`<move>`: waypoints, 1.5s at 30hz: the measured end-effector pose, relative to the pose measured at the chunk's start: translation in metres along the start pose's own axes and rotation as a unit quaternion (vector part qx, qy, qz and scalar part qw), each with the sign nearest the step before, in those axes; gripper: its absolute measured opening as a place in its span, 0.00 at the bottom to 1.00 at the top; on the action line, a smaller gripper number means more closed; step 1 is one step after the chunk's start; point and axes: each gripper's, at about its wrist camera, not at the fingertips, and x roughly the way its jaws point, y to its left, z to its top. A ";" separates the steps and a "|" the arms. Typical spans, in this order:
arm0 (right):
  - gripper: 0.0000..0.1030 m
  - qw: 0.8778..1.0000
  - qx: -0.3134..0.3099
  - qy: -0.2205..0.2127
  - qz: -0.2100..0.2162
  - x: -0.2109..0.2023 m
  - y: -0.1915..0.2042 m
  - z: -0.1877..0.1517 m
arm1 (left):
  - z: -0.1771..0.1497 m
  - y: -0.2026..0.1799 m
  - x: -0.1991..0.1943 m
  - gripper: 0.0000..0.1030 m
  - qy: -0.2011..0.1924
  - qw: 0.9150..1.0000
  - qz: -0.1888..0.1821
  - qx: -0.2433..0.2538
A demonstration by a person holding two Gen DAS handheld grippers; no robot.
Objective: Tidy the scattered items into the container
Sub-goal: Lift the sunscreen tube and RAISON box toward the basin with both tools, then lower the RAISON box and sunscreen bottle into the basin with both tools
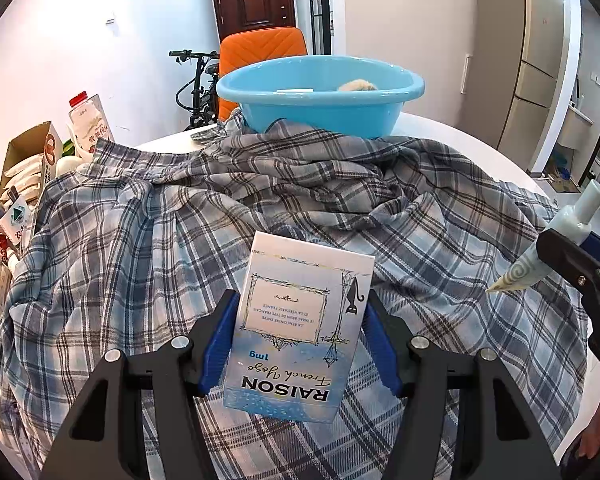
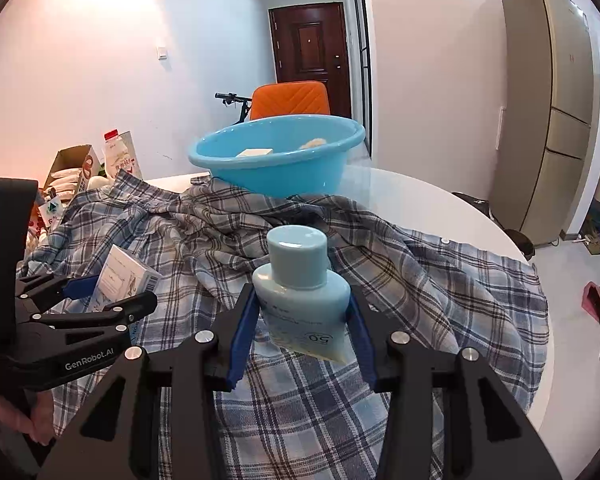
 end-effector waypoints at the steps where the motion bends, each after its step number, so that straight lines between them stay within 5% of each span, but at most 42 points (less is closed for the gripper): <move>1: 0.42 1.000 -0.005 -0.001 -0.002 0.000 0.001 0.002 | 0.001 0.000 0.000 0.61 0.000 1.000 0.001 0.003; 19: 0.42 0.997 -0.043 -0.034 0.046 0.007 0.004 0.078 | 0.075 0.000 -0.017 0.61 -0.047 0.999 0.013 0.010; 35: 0.42 0.997 -0.026 -0.023 0.072 0.053 -0.006 0.160 | 0.183 0.010 0.024 0.61 -0.041 0.999 -0.016 -0.031; 45: 0.42 0.997 -0.019 -0.007 0.076 0.108 -0.008 0.205 | 0.243 0.021 0.074 0.61 -0.015 1.000 0.012 -0.012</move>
